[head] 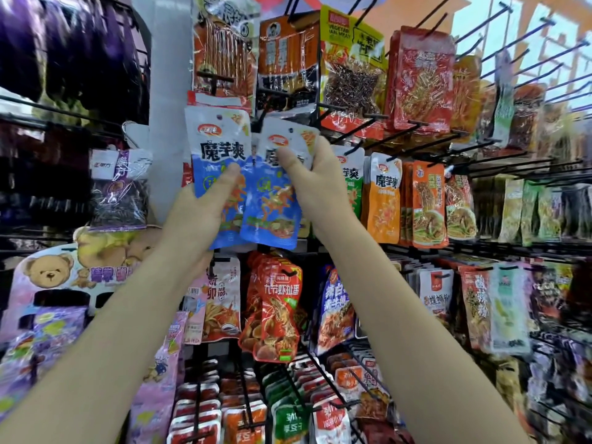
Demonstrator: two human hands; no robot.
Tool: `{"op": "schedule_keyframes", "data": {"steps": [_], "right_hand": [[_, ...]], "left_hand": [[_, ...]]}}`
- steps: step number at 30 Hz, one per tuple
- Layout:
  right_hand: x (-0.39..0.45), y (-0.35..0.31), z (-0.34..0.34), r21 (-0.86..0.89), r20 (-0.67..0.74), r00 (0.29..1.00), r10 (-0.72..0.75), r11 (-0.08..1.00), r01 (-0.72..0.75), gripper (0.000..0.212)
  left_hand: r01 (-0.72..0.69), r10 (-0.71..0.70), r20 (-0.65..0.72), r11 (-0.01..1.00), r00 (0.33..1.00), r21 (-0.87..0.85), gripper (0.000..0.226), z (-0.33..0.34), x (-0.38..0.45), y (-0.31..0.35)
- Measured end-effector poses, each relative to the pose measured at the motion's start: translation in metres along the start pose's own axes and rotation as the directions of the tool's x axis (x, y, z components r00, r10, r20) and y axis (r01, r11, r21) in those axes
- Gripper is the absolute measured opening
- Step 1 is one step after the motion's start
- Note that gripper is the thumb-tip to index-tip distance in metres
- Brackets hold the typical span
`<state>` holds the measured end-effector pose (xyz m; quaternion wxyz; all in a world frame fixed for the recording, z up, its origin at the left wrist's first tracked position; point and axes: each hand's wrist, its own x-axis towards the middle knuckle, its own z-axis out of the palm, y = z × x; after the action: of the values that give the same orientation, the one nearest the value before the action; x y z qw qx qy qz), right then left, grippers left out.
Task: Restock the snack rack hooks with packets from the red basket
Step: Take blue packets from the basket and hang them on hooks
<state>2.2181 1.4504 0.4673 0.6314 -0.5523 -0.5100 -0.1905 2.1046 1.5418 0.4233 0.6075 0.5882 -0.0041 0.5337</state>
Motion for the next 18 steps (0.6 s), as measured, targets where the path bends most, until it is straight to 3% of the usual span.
{"op": "schedule_keyframes", "data": {"steps": [4, 10, 18], "right_hand": [[0.001, 0.003, -0.025, 0.119, -0.055, 0.998, -0.036, 0.992, 0.043, 0.042], [0.009, -0.007, -0.017, 0.071, -0.017, 0.988, -0.156, 0.985, 0.157, 0.019], [0.030, -0.002, 0.006, 0.117, -0.038, 0.996, -0.075, 0.990, 0.079, 0.020]], "left_hand": [[-0.068, 0.077, -0.093, 0.993, 0.993, 0.095, 0.023, -0.007, -0.003, 0.003], [-0.045, 0.052, -0.089, 0.996, 0.995, 0.078, 0.030, -0.009, -0.003, 0.002], [-0.089, 0.093, -0.041, 0.992, 0.995, 0.092, 0.012, -0.026, 0.003, 0.003]]}}
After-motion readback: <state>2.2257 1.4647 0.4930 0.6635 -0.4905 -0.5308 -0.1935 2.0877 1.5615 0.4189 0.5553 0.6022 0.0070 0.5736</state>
